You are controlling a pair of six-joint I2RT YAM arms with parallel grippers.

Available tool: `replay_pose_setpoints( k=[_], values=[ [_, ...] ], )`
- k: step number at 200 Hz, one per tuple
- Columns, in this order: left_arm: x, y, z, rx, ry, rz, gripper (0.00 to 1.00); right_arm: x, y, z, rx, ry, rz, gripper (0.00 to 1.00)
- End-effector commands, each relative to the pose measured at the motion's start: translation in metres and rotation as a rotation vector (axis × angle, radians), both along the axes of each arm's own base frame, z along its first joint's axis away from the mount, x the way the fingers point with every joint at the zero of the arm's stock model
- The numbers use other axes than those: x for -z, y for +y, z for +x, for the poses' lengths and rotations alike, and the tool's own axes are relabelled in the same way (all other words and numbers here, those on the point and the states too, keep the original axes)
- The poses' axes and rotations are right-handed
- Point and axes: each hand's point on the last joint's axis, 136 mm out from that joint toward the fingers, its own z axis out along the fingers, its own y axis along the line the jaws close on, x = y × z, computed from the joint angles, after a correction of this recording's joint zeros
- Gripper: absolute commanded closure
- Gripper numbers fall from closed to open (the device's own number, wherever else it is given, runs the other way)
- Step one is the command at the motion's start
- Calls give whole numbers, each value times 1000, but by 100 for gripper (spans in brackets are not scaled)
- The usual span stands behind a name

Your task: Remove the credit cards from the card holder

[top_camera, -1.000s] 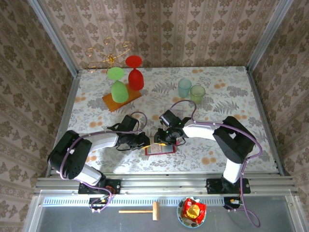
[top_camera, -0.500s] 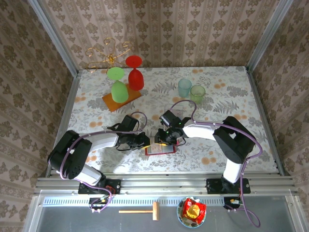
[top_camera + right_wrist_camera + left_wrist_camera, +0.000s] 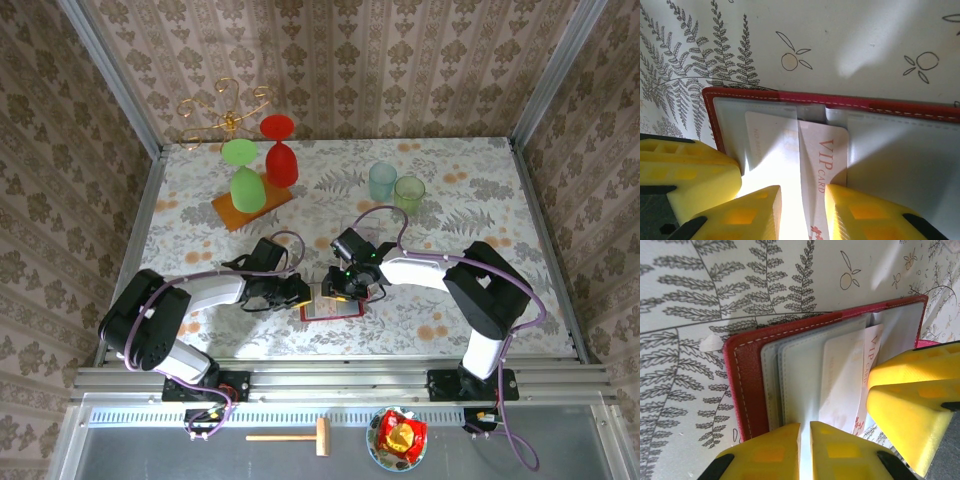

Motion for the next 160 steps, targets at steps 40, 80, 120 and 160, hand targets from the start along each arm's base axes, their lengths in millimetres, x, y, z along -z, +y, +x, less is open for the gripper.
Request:
replay_pose_setpoints(
  k=[40,80,120,160],
  values=[
    [-14,-6,5,18,-27,-9,86,-9,-1,5,2,-29,20,71],
    [-20,-15,5,42,-40,-25,86,-11,-2,7,3,-32,26,71],
    [-15,-18,2,56,-35,4,88,-22,0,8,9,-48,64,71],
    [-4,-15,0,54,-12,23,90,-20,-6,8,33,-27,95,71]
  ],
)
